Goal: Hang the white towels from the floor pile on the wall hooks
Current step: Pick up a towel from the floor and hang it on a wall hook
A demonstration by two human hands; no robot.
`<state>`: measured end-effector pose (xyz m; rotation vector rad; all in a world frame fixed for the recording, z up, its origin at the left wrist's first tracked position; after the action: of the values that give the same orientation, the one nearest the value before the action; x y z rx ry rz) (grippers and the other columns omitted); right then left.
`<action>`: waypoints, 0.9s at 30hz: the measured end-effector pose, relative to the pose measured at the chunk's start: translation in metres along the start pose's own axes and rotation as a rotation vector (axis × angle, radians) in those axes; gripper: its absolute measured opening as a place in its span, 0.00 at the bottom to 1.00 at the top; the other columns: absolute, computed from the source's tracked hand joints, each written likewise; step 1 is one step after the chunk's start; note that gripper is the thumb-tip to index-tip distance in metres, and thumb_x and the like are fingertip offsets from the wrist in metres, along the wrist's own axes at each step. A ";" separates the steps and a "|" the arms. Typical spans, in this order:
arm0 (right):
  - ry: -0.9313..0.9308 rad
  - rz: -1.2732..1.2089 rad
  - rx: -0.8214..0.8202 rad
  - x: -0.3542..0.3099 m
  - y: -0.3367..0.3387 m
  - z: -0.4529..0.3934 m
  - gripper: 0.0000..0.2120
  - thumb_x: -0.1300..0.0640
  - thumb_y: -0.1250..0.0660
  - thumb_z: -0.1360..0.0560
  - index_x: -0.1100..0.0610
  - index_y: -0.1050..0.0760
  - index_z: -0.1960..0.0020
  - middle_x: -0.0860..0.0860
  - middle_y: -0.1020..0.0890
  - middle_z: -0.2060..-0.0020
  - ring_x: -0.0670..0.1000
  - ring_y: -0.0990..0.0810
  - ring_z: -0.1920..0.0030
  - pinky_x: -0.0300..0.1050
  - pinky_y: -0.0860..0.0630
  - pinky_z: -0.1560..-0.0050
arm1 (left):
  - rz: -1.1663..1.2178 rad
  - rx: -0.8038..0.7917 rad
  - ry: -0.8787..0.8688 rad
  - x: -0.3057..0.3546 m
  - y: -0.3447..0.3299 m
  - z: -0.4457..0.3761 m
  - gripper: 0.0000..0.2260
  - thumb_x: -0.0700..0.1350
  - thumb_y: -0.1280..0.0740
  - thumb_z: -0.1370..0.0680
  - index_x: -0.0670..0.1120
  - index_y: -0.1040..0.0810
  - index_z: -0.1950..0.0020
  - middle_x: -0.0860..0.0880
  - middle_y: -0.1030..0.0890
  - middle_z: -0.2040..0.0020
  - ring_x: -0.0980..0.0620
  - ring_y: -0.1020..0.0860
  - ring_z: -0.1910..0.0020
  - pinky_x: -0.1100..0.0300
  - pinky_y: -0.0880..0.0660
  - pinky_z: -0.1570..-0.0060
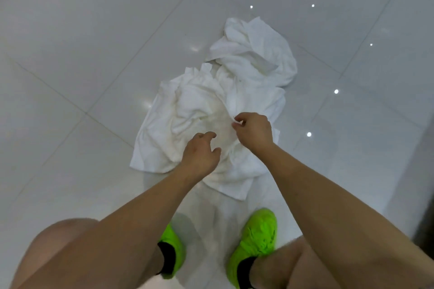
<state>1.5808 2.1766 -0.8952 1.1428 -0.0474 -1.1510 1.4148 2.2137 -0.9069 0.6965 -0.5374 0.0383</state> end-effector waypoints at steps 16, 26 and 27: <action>0.264 -0.262 0.050 -0.239 0.445 0.277 0.04 0.57 0.32 0.26 0.53 0.18 0.55 0.45 0.21 0.67 0.46 0.22 0.63 0.38 0.27 0.62 | 0.016 0.292 -0.240 0.337 0.316 0.328 0.32 0.43 0.35 0.22 0.53 0.44 0.21 0.46 0.33 0.28 0.46 0.31 0.32 0.58 0.33 0.42; 0.338 -0.206 0.341 -0.264 0.599 0.499 0.11 0.46 0.24 0.31 0.53 0.19 0.57 0.47 0.22 0.66 0.46 0.24 0.65 0.40 0.30 0.64 | -0.333 0.509 -0.776 0.488 0.379 0.534 0.05 0.48 0.36 0.24 0.54 0.27 0.60 0.54 0.24 0.63 0.47 0.25 0.57 0.55 0.36 0.59; 0.306 -0.142 0.343 -0.258 0.601 0.519 0.13 0.46 0.22 0.33 0.53 0.20 0.57 0.47 0.23 0.66 0.46 0.25 0.65 0.40 0.31 0.65 | -0.321 0.567 -0.822 0.491 0.382 0.555 0.04 0.47 0.37 0.23 0.54 0.26 0.58 0.53 0.23 0.63 0.47 0.26 0.58 0.55 0.37 0.58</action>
<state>1.5843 1.9812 -0.0838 1.6393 0.0762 -1.1064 1.5047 2.0951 -0.0871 1.3575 -1.2175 -0.4285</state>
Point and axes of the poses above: each hand's wrist, its own z-axis away from the middle knuckle, its own y-axis out of the back of the hand, x = y × z, the point moved 10 cm from there along -z, towards the middle knuckle
